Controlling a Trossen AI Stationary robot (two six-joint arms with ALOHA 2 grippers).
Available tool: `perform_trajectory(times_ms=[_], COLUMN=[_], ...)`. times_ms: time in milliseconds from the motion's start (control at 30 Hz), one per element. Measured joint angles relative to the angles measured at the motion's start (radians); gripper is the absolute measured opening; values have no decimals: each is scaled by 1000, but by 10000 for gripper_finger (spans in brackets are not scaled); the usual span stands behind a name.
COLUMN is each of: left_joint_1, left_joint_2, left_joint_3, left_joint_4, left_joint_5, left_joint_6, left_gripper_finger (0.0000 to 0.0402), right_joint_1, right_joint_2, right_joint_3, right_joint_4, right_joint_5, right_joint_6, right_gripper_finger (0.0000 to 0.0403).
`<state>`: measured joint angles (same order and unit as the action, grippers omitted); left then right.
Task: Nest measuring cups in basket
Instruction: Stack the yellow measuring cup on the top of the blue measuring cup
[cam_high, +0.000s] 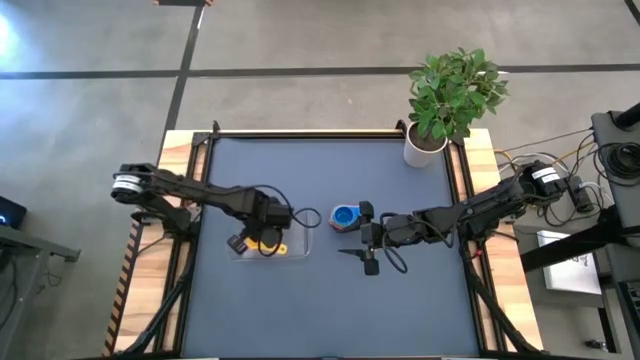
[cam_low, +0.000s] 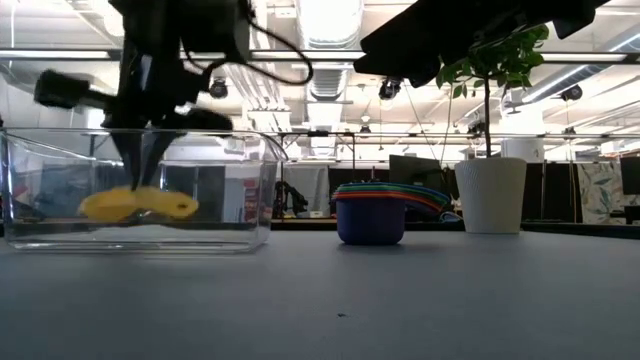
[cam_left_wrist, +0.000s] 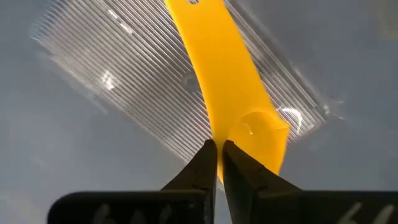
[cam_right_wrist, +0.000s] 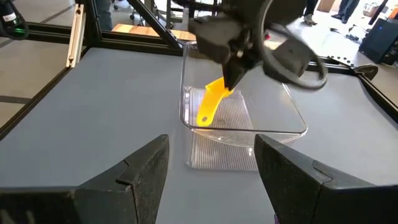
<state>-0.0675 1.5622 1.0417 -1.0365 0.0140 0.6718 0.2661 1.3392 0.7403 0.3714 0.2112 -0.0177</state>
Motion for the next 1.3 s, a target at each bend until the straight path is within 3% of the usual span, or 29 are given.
perform_trajectory(times_ms=[267,500,667,867,1167,1300], left_joint_1=[-1,22,93,176,232,250], left_joint_2=[-31,-32,-31,-22,113,209], left_joint_3=[143,292,359,420,529,604], left_joint_4=[-115,-175,-180,-178,-166,-164], left_joint_5=[-37,-51,77,101,227,265], left_joint_6=[0,8,3,24,129,177], left_gripper_finger=[1,1,1,1,0,0], right_joint_1=[0,-1,2,2,2,14], right_joint_2=[0,5,5,5,-8,-24], right_joint_3=[0,0,31,94,181,232], right_joint_4=[0,1,17,-17,-215,-400], right_joint_5=[2,189,262,270,304,317], right_joint_6=[0,-21,-116,-184,-131,-72], right_gripper_finger=[226,226,226,226,226,226])
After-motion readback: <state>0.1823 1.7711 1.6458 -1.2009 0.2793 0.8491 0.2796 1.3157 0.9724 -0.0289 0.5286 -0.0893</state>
